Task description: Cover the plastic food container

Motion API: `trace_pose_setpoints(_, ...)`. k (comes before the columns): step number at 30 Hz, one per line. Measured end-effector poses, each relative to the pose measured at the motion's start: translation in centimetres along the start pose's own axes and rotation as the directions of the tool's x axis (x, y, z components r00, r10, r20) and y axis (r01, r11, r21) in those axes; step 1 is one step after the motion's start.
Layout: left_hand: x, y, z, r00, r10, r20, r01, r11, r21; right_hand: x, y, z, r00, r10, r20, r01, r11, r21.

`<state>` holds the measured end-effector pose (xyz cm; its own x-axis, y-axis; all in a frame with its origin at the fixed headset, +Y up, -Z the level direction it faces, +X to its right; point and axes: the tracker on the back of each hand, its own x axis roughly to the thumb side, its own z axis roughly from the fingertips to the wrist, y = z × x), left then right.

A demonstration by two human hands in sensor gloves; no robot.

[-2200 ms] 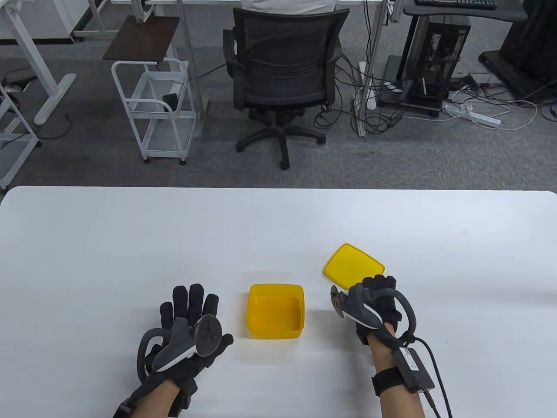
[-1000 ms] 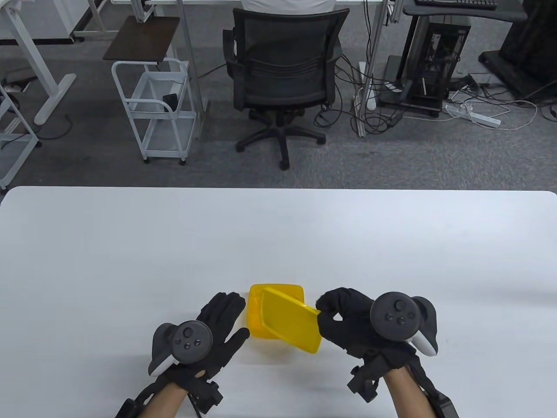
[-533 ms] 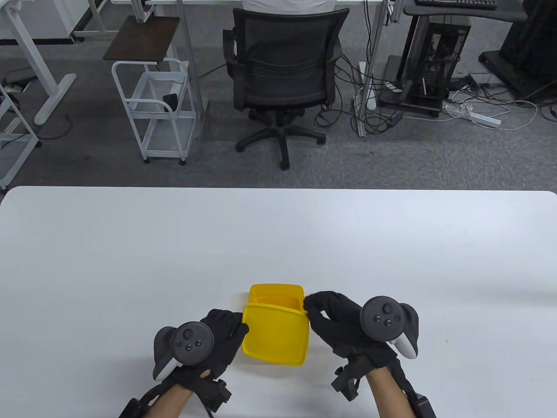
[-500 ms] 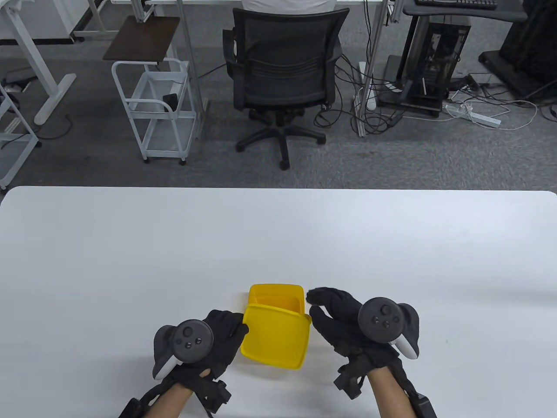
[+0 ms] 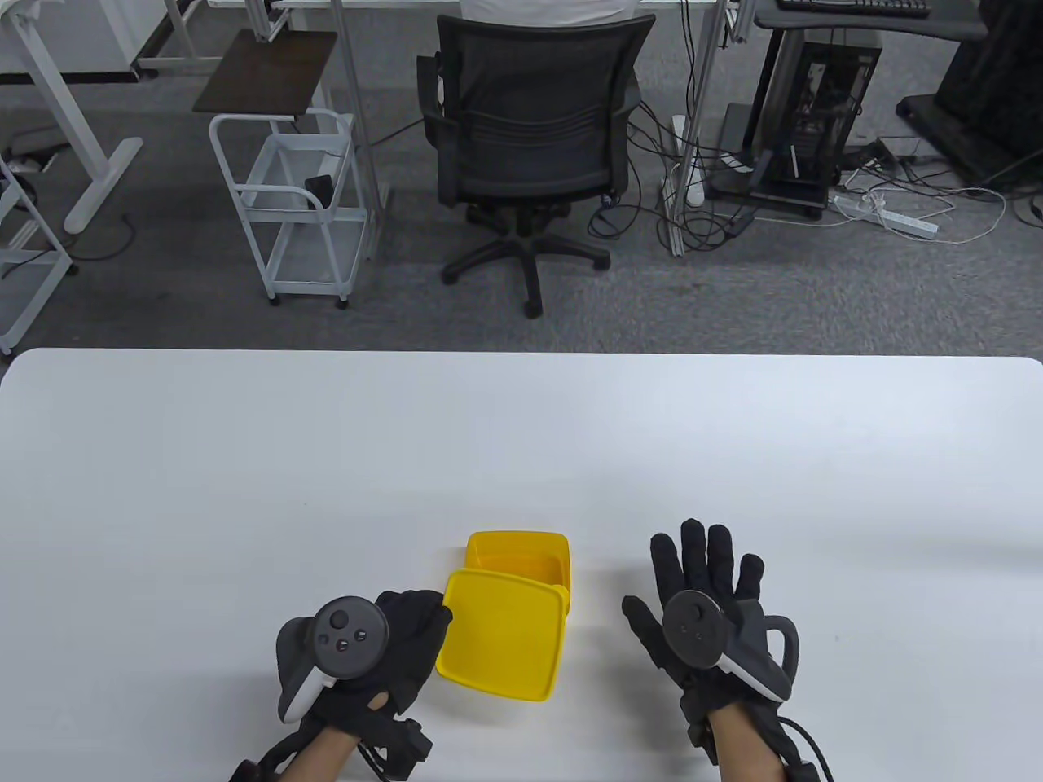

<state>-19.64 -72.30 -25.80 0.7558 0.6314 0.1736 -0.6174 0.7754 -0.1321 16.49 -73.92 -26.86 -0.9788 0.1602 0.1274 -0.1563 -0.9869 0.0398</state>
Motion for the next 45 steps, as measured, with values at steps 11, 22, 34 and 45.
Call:
trace_pose_setpoints(11,3.7,-0.1,-6.5,0.905,-0.333,-0.266,0.354,0.935,0.036,-0.5,-0.2,-0.3,0.999,-0.033,-0.038,0.033,0.999,0.0)
trace_pose_setpoints(22,3.9,-3.5,-9.7,0.779,-0.531,-0.334,0.529,0.842,-0.105,-0.8,0.1,-0.8,0.997,-0.05,-0.059,0.051,0.999,0.017)
trace_pose_setpoints(34,4.5,-5.2,-9.4,0.655,-0.682,-0.325,0.67,0.723,-0.169,-1.0,0.0,-0.8,0.995,-0.057,-0.076,0.055,0.998,-0.03)
trace_pose_setpoints(45,2.9,-4.5,-8.4,0.719,-0.596,-0.358,0.561,0.801,-0.209,2.2,1.1,-1.4,0.984,-0.17,-0.06,0.161,0.979,-0.128)
